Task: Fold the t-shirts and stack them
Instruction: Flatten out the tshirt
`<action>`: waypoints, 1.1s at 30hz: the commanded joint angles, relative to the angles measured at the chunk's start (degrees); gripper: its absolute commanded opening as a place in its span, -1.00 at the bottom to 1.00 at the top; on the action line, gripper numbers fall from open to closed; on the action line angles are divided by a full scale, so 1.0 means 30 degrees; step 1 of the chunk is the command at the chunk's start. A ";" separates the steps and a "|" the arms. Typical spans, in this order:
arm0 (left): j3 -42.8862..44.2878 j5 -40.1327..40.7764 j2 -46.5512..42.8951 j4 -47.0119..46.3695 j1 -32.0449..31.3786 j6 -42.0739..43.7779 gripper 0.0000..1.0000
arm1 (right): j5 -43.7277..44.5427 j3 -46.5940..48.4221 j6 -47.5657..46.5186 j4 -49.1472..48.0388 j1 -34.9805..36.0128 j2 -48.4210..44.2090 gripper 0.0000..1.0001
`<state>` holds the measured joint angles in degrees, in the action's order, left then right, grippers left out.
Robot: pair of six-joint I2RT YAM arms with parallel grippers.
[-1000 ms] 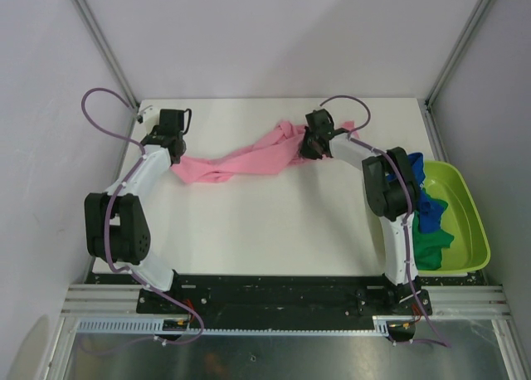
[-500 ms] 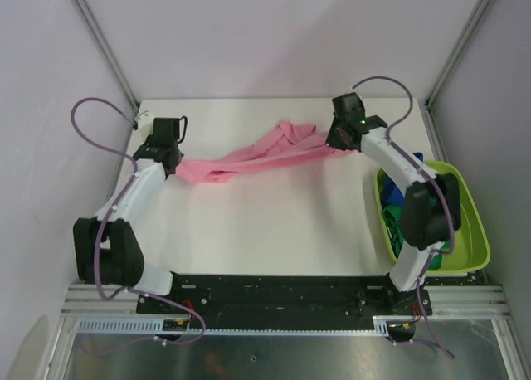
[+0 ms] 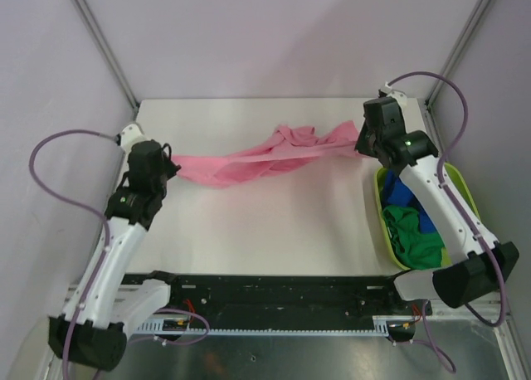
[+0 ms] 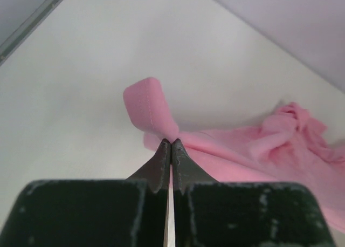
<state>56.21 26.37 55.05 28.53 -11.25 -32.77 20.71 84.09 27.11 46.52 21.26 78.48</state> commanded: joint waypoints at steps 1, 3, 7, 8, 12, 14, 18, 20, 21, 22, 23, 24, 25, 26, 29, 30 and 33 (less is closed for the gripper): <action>-0.0467 -0.1128 -0.2155 -0.0167 -0.0247 -0.0092 -1.00 | 0.1101 -0.0198 -0.0724 0.0554 0.0031 -0.1216 -1.00; -0.0377 -0.1411 -0.1915 -0.0246 -0.0283 -0.0413 -1.00 | 0.0679 -0.0206 -0.0997 -0.0096 -0.0201 -0.0968 -1.00; 0.1457 -0.2107 0.1258 -0.1083 -0.0292 -0.0759 -1.00 | -0.0898 0.0307 -0.1458 -0.2893 -0.1109 0.1013 -1.00; 0.2421 -0.2270 0.2397 -0.1239 -0.0293 -0.0806 -1.00 | -0.1176 0.0860 -0.1527 -0.3444 -0.1402 0.1944 -1.00; 0.7739 -0.2120 0.7480 -0.1699 -0.0285 -0.0443 -1.00 | -0.1748 0.3996 -0.1784 -0.5479 -0.2334 0.6053 -1.00; 1.1299 -0.1930 1.0220 -0.1721 -0.0263 0.0085 -1.00 | -0.2025 0.7258 -0.1819 -0.5632 -0.2697 0.8239 -1.00; 1.9604 -0.2169 1.5500 -0.1719 -0.0095 0.1160 -1.00 | -0.2076 1.5102 -0.1843 -0.4836 -0.3191 1.2152 -1.00; 2.3604 -0.2367 1.7565 -0.1718 0.0129 0.1606 -1.00 | -0.2012 1.8714 -0.1790 -0.4768 -0.3277 1.3448 -1.00; 2.5432 -0.2546 1.8416 -0.1718 0.0298 0.1710 -1.00 | -0.1997 2.0009 -0.1766 -0.4967 -0.3306 1.3757 -1.00; 2.7372 -0.2900 1.9062 -0.1733 0.0558 0.1674 -1.00 | -0.2018 2.0774 -0.1711 -0.5418 -0.3321 1.3794 -1.00; 2.8884 -0.3296 1.9473 -0.1814 0.0850 0.1553 -1.00 | -0.2044 2.0937 -0.1668 -0.6039 -0.3313 1.3520 -1.00; 2.9845 -0.3582 1.9620 -0.2015 0.1157 0.1405 -1.00 | -0.2013 2.0520 -0.1618 -0.6818 -0.3280 1.2958 -1.00; 3.0267 -0.3872 1.9532 -0.2336 0.1456 0.1243 -1.00 | -0.1924 1.9682 -0.1636 -0.7720 -0.3220 1.2252 -1.00; 3.0200 -0.4178 1.9166 -0.2847 0.1738 0.1162 -1.00 | -0.1821 1.8369 -0.1690 -0.8655 -0.3146 1.1298 -1.00; 2.8635 -0.4453 1.7311 -0.4057 0.2442 0.1326 -1.00 | -0.1456 1.3990 -0.1883 -1.0934 -0.2942 0.8351 -1.00; 2.7670 -0.4527 1.6576 -0.4206 0.2685 0.1291 -1.00 | -0.1396 1.2418 -0.1827 -1.1141 -0.2933 0.7575 -1.00; 2.2998 -0.4145 1.3735 -0.4340 0.2989 0.1111 -1.00 | -0.1623 0.7845 -0.1332 -1.1234 -0.2926 0.5600 -1.00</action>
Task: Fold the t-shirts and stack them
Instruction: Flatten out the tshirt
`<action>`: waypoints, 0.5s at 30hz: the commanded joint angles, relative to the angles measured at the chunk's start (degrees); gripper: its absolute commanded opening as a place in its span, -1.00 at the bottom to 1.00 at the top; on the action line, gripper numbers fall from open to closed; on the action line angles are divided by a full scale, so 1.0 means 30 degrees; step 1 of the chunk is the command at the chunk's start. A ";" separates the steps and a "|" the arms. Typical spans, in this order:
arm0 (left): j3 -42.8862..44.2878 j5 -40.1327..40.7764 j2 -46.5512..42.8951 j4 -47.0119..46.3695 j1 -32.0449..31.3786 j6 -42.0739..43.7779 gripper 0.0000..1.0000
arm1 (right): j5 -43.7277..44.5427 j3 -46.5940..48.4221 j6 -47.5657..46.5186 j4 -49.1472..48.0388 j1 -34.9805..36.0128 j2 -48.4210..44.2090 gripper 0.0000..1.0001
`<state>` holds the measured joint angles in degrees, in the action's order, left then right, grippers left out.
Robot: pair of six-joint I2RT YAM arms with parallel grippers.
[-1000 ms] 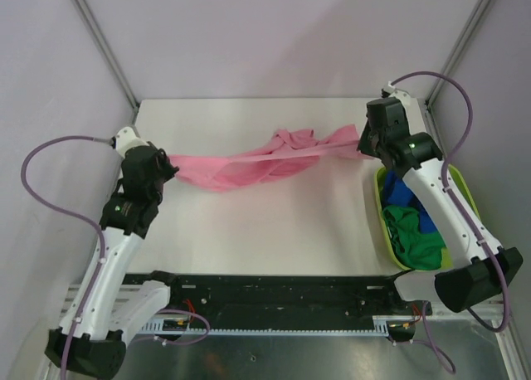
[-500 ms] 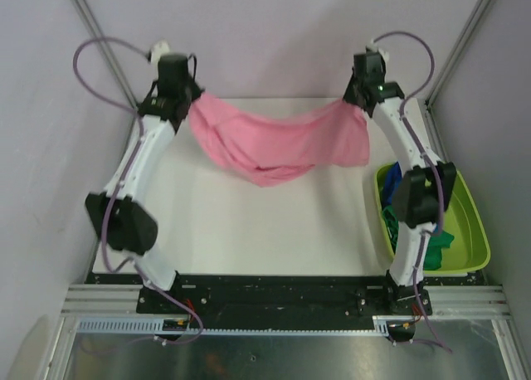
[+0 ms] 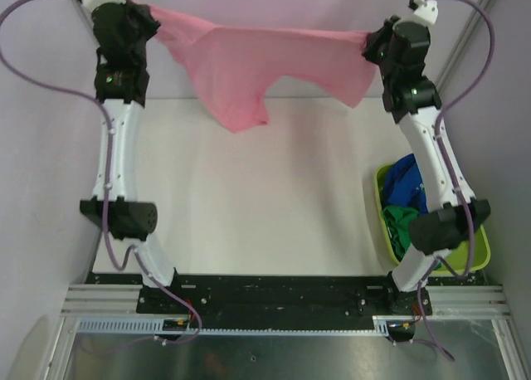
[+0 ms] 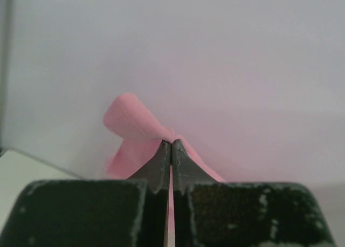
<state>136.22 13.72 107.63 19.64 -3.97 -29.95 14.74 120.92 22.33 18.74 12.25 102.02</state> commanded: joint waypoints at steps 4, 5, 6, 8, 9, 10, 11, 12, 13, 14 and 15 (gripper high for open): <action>-1.2642 0.1195 -0.8522 -0.1363 0.0802 -0.1034 -1.00 | -0.0873 -1.0792 0.1292 -0.1685 0.0034 -0.4068 -1.00; -1.5021 0.1300 -0.9573 -0.1347 0.0857 -0.1384 -1.00 | -0.1165 -1.2191 0.1568 -0.1549 0.0055 -0.4344 -1.00; -1.7251 0.1426 -1.0655 -0.1310 0.0885 -0.1867 -1.00 | -0.1589 -1.3461 0.1868 -0.1335 0.0110 -0.4483 -1.00; -2.1699 0.1732 -1.2602 -0.1245 0.0905 -0.2902 -1.00 | -0.2325 -1.5593 0.2202 -0.0859 0.0334 -0.4462 -1.00; -2.3578 0.1935 -1.3474 -0.1054 0.0909 -0.3461 -1.00 | -0.2594 -1.6495 0.2229 -0.0653 0.0571 -0.4263 -1.00; -2.5352 0.2153 -1.4173 -0.0870 0.0925 -0.4018 -1.00 | -0.2729 -1.7210 0.2183 -0.0403 0.0837 -0.4017 -1.00; -2.6840 0.2365 -1.4728 -0.0705 0.0919 -0.4517 -1.00 | -0.2855 -1.7831 0.2102 -0.0205 0.1130 -0.3660 -1.00; -2.8331 0.2559 -1.5122 -0.0550 0.0915 -0.4927 -1.00 | -0.3137 -1.8230 0.2003 0.0055 0.1438 -0.3086 -1.00; -2.9516 0.2656 -1.5378 -0.0413 0.0914 -0.5279 -1.00 | -0.3337 -1.8444 0.1938 0.0551 0.1724 -0.2491 -1.00; -3.0416 0.2675 -1.5491 -0.0198 0.0913 -0.5572 -1.00 | -0.3335 -1.8565 0.1833 0.0975 0.2058 -0.1901 -1.00; -3.1144 0.2582 -1.5548 -0.0062 0.0913 -0.5791 -1.00 | -0.3275 -1.8670 0.1736 0.1334 0.2385 -0.1401 -1.00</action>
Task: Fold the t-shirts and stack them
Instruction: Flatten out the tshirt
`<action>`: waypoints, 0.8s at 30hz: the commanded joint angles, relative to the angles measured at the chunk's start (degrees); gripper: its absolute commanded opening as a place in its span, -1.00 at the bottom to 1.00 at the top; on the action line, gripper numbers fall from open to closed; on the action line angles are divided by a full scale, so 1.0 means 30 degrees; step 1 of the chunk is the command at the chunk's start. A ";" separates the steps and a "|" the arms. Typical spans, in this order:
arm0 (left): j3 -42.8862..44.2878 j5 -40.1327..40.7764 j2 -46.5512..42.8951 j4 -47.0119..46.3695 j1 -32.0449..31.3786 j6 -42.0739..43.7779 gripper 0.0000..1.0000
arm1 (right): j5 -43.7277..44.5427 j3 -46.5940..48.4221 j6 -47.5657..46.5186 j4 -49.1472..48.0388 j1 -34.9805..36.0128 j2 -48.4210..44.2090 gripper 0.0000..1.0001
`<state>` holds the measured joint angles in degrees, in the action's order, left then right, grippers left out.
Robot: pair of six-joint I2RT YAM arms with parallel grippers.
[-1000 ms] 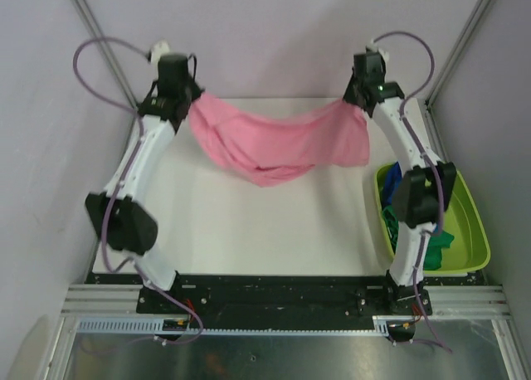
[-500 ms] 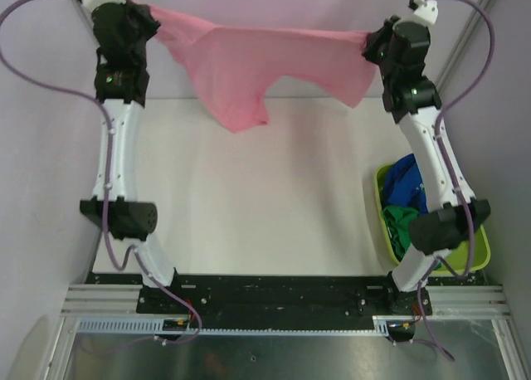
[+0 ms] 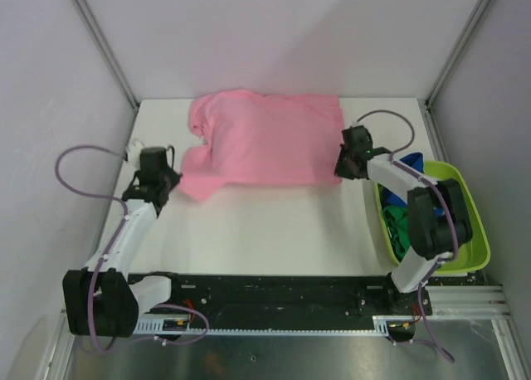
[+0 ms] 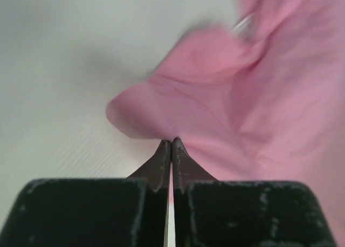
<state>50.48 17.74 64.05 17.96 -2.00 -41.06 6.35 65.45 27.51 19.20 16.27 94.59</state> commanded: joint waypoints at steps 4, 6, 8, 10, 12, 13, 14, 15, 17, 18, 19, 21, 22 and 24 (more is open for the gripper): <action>-0.4441 0.0786 -0.1308 0.1136 0.0258 -0.2516 -1.00 | 0.0498 -0.0944 0.0251 0.2031 0.1984 0.2163 -1.00; -0.4853 0.0611 -0.1743 0.1501 0.0257 -0.2288 -1.00 | 0.1020 -0.1386 0.0510 0.2292 0.2097 0.2038 -1.00; -0.4985 0.0582 -0.2357 0.1965 0.0257 -0.1938 -1.00 | 0.1649 -0.1643 0.0729 0.2665 0.2059 0.1626 -1.00; -0.4982 0.0670 -0.3030 0.2484 0.0257 -0.1514 -1.00 | 0.2099 -0.1708 0.0783 0.3080 0.1940 0.1142 -1.00; -0.4856 0.0919 -0.3572 0.3120 0.0256 -0.1108 -1.00 | 0.2541 -0.1738 0.0739 0.3594 0.1764 0.0538 -1.00; -0.4806 0.0916 -0.3819 0.3357 0.0256 -0.0874 -1.00 | 0.2746 -0.1743 0.0692 0.3885 0.1700 0.0252 -1.00; -0.4766 0.0871 -0.4059 0.3608 0.0271 -0.0669 -1.00 | 0.2952 -0.1775 0.0639 0.4148 0.1654 -0.0052 -1.00; -0.4776 0.0834 -0.4297 0.3836 0.0264 -0.0552 -1.00 | 0.3128 -0.1820 0.0584 0.4396 0.1630 -0.0366 -1.00; -0.4981 0.0784 -0.4856 0.4270 0.0258 -0.0464 -1.00 | 0.3406 -0.2030 0.0520 0.4714 0.1598 -0.0982 -1.00; -0.5117 0.0790 -0.5134 0.4460 0.0257 -0.0435 -1.00 | 0.3443 -0.2153 0.0510 0.4811 0.1559 -0.1255 -1.00; -0.5273 0.0779 -0.5406 0.4628 0.0257 -0.0406 -1.00 | 0.3417 -0.2361 0.0490 0.4816 0.1480 -0.1494 -1.00; -0.5574 0.0287 -0.5887 0.4747 0.0242 -0.0340 -1.00 | 0.3207 -0.2700 0.0438 0.4673 0.1363 -0.1769 -1.00; -0.5692 0.0000 -0.6046 0.4771 0.0220 -0.0256 -1.00 | 0.3094 -0.2839 0.0425 0.4585 0.1339 -0.1839 -1.00; -0.5913 -0.0567 -0.6318 0.4761 0.0145 0.0005 -1.00 | 0.2922 -0.3076 0.0414 0.4315 0.1342 -0.1914 -1.00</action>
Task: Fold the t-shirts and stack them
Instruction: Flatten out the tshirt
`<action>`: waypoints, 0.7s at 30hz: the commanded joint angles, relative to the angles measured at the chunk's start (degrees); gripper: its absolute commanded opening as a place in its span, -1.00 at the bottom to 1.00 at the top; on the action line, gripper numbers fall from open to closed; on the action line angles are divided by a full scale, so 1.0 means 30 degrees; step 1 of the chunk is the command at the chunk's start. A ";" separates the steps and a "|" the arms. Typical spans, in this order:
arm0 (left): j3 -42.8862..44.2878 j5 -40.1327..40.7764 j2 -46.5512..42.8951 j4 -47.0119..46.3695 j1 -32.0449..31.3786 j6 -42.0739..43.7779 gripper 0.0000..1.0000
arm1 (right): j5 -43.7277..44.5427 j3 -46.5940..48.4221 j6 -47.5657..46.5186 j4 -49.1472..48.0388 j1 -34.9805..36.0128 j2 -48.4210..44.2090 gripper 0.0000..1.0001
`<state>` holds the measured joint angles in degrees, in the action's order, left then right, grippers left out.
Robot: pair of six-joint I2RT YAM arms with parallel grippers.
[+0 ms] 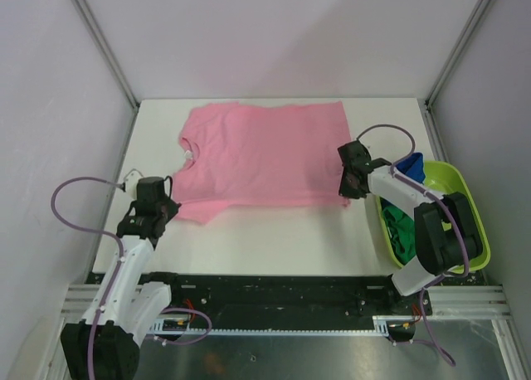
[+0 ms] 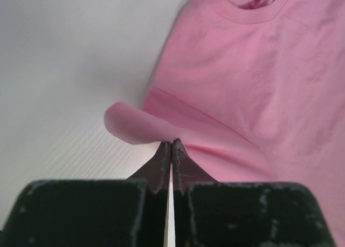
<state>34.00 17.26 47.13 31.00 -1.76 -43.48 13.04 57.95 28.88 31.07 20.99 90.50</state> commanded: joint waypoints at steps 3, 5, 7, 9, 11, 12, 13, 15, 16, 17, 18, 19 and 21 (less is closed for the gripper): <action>-0.0411 -0.1140 -0.0598 0.0365 -0.0164 0.1410 -1.00 | 0.0539 -0.0672 -0.0124 0.0098 -0.0183 -0.0515 -1.00; -0.0260 -0.1435 -0.0361 0.0382 -0.0443 0.1797 -1.00 | 0.0472 -0.0682 -0.0192 -0.0111 -0.0211 -0.0510 -1.00; -0.0032 -0.1523 -0.0016 0.0365 -0.0814 0.2019 -1.00 | 0.0433 -0.0582 -0.0311 -0.0281 -0.0225 -0.0523 -0.99; 0.0259 -0.1333 0.0393 0.0338 -0.1280 0.2125 -1.00 | 0.0306 -0.0359 -0.0436 -0.0403 -0.0200 -0.0578 -0.91; 0.0559 -0.0963 0.0832 0.0354 -0.1645 0.2145 -1.00 | 0.0186 -0.0193 -0.0555 -0.0683 -0.0091 -0.0774 -0.71; 0.0678 -0.0706 0.0998 0.0356 -0.1731 0.2153 -1.00 | 0.0191 -0.0117 -0.0565 -0.0701 -0.0029 -0.0910 -0.55; 0.0810 -0.0182 0.1110 0.0401 -0.1773 0.2127 -1.00 | 0.0251 -0.0064 -0.0526 -0.0680 0.0002 -0.1095 -0.37; 0.1180 0.1471 0.1194 0.0684 -0.1703 0.2248 -1.00 | 0.0370 -0.0039 -0.0417 -0.0533 -0.0062 -0.1563 -0.05; 0.1384 0.2210 0.1237 0.0800 -0.1613 0.2395 -1.00 | 0.0415 -0.0025 -0.0379 -0.0464 -0.0146 -0.1773 0.06; 0.1603 0.2638 0.1332 0.0858 -0.1568 0.2585 -1.00 | 0.0539 -0.0018 -0.0301 -0.0386 -0.0218 -0.1936 0.13; 0.1800 0.2794 0.1453 0.0857 -0.1545 0.2754 -1.00 | 0.0645 -0.0015 -0.0233 -0.0332 -0.0283 -0.2033 0.16; 0.1957 0.2798 0.1572 0.0901 -0.1534 0.2809 -1.00 | 0.0699 -0.0013 -0.0126 -0.0335 -0.0315 -0.2081 0.18; 0.2002 0.2787 0.1661 0.0934 -0.1504 0.2623 -1.00 | 0.0768 -0.0041 0.0255 -0.0432 -0.0310 -0.2000 0.18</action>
<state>36.91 20.67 51.75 33.95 -6.61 -37.12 13.21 55.99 27.64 30.37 20.49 86.46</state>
